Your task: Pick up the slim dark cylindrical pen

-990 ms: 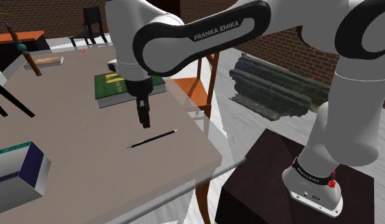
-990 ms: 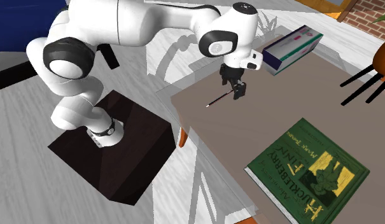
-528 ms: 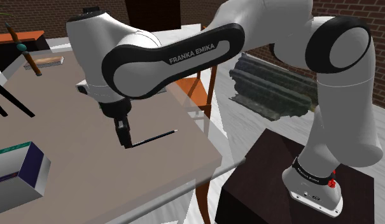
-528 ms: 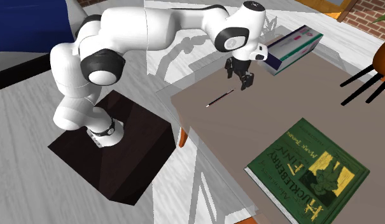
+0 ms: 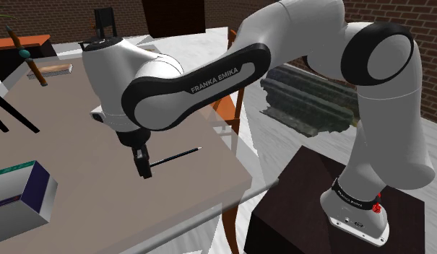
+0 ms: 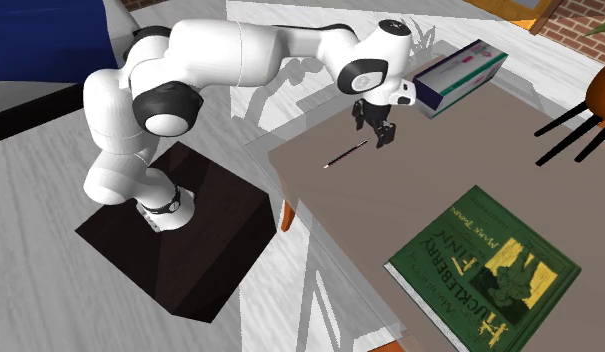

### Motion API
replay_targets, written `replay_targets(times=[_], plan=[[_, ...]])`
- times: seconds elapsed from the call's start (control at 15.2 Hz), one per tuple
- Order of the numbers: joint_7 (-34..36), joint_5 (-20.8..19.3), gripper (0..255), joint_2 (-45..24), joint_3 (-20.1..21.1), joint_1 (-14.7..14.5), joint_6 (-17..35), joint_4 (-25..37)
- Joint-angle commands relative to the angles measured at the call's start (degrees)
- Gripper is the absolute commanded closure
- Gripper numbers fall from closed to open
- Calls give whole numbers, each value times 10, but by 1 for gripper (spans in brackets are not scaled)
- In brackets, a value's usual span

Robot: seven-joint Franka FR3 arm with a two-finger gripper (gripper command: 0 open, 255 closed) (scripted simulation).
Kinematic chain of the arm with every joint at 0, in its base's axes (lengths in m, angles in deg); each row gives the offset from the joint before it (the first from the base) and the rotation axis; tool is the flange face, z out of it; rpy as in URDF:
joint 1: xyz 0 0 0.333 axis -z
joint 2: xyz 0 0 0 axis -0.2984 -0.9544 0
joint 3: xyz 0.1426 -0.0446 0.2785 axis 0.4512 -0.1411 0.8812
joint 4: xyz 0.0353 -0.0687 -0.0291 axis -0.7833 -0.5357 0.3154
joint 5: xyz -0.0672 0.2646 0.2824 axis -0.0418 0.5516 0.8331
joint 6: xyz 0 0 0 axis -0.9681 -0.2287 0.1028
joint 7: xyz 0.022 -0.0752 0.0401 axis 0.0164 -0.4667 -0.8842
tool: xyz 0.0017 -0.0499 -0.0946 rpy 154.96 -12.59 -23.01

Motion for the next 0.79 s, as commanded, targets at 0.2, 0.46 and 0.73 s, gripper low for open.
replay_targets(times=[0.2, 0.46, 0.73], plan=[[1, 0, 255, 1, 0, 1, 6, -7], [1, -1, 255, -1, 0, 0, 5, -4], [0, 1, 255, 2, 0, 0, -1, 0]])
